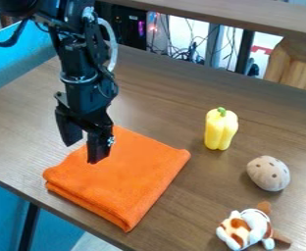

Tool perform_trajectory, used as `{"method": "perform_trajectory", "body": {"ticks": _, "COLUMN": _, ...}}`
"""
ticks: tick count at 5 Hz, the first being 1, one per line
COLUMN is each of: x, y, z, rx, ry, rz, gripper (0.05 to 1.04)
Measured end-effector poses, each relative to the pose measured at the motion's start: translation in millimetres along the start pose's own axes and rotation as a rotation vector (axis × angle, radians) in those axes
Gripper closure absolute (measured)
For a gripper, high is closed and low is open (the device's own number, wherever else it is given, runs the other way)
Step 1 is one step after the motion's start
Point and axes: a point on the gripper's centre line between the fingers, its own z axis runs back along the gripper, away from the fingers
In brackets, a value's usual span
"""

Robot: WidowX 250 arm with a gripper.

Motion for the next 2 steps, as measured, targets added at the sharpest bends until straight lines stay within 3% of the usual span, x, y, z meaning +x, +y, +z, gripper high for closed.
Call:
{"method": "perform_trajectory", "body": {"ticks": 1, "x": -2, "y": -2, "z": -7, "rx": -0.009, "ry": 0.026, "rz": 0.001, "gripper": 0.083}}
{"method": "perform_trajectory", "body": {"ticks": 2, "x": 16, "y": -37, "z": -7, "rx": 0.028, "ry": 0.048, "rz": -0.101, "gripper": 0.083}}
